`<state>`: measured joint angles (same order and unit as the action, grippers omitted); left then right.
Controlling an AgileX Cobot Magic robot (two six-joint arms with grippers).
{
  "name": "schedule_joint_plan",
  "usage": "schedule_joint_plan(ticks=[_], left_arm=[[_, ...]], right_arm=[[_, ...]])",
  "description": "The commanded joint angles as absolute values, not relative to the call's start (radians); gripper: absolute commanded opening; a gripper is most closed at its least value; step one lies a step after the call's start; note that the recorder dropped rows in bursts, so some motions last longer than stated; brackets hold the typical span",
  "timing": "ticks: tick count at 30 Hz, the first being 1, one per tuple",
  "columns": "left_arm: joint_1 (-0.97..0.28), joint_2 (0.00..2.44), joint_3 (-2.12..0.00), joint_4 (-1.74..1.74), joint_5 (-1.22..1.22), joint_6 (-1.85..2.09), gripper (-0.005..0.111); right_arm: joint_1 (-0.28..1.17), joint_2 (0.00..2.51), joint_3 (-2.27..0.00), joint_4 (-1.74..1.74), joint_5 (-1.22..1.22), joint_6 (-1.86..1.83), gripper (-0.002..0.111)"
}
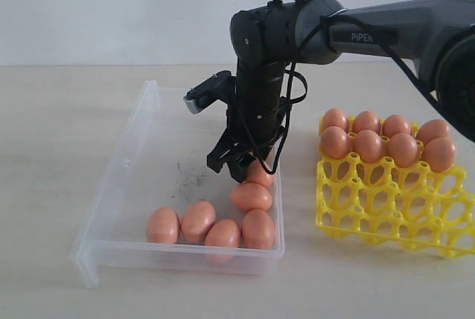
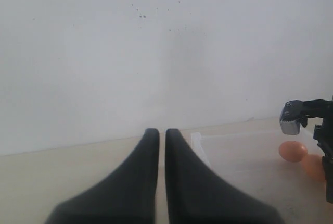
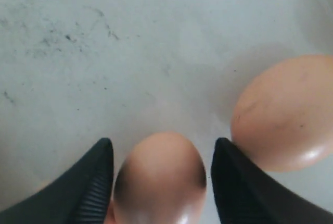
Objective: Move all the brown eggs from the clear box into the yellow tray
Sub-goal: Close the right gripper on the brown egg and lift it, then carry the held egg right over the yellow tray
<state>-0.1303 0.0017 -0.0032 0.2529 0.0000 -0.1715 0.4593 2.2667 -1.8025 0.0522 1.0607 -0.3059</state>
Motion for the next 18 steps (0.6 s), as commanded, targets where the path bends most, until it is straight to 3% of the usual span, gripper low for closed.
schedule_joint_plan(ticks=[1, 4, 18], left_arm=[[-0.138, 0.0, 0.0, 0.251, 0.0, -0.17, 0.004], [-0.138, 0.0, 0.0, 0.251, 0.0, -0.17, 0.004], [-0.138, 0.0, 0.0, 0.251, 0.0, -0.17, 0.004]], right_arm=[[0.448, 2.268, -1.808, 0.041, 1.089, -0.298, 0.022], [0.448, 2.268, -1.808, 0.036, 1.093, -0.304, 0.0], [0.448, 2.198, -1.772, 0.23, 0.722, -0.525, 0.0]])
